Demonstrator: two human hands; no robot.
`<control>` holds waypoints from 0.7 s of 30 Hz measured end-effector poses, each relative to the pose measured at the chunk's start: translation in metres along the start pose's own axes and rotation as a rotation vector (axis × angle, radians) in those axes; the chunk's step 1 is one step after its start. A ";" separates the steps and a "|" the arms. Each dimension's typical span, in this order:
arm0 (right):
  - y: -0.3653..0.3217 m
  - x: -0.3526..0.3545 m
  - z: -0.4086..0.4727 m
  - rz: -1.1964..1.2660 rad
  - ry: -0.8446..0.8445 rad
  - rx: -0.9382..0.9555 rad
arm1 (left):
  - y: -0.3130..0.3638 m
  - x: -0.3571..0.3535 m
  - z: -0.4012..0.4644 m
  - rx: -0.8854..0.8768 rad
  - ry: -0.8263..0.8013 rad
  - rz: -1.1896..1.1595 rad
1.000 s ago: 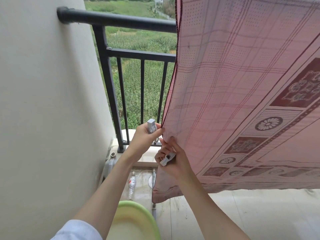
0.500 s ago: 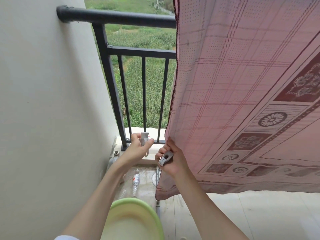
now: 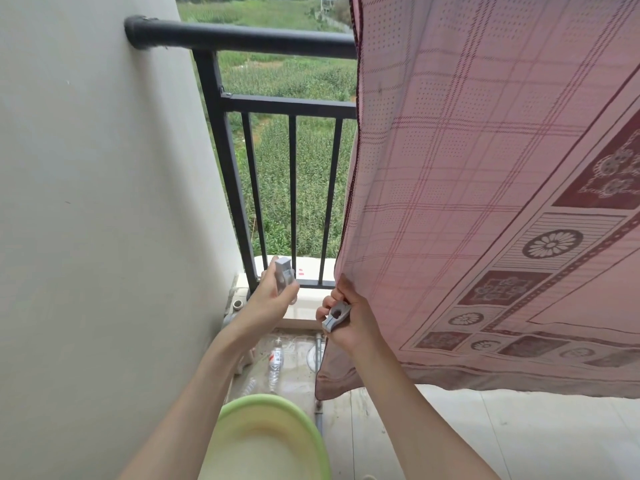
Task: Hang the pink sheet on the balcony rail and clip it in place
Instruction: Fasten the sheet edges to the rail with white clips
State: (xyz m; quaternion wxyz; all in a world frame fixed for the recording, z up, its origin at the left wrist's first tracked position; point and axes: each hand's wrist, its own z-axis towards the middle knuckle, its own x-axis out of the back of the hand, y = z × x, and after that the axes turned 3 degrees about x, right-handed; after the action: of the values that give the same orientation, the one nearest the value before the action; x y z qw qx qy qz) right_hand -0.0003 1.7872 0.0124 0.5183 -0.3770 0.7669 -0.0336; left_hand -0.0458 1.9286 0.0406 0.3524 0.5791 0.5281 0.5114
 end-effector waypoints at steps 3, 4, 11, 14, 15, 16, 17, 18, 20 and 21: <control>0.000 -0.001 -0.002 -0.001 -0.009 -0.003 | 0.005 -0.002 -0.004 -0.043 -0.091 -0.184; 0.000 -0.001 -0.002 0.003 -0.010 -0.005 | 0.006 -0.003 -0.006 -0.043 -0.106 -0.206; 0.000 0.001 -0.002 -0.020 -0.014 0.014 | 0.006 -0.001 -0.013 -0.076 -0.004 0.028; 0.001 0.002 -0.001 -0.021 -0.022 0.019 | 0.011 0.003 -0.015 -0.181 0.091 0.046; 0.001 0.002 -0.001 -0.020 -0.024 0.020 | 0.013 0.004 -0.015 -0.208 0.102 0.085; 0.001 0.002 -0.001 -0.020 -0.025 0.021 | 0.015 0.005 -0.016 -0.234 0.110 0.142; 0.001 0.003 -0.001 -0.021 -0.026 0.022 | 0.017 0.005 -0.016 -0.259 0.125 0.202; 0.001 0.003 -0.001 -0.024 -0.029 0.023 | 0.019 0.004 -0.017 -0.280 0.149 0.254; 0.002 0.003 -0.001 -0.031 -0.032 0.026 | 0.024 0.002 -0.018 -0.336 0.202 0.320; 0.002 0.004 0.000 -0.033 -0.032 0.024 | 0.026 0.001 -0.019 -0.368 0.218 0.346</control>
State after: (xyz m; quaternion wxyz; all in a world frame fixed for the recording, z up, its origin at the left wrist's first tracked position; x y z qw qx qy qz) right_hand -0.0021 1.7860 0.0090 0.5343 -0.3837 0.7518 -0.0454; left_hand -0.0574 1.9215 0.0702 0.2999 0.5286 0.3544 0.7107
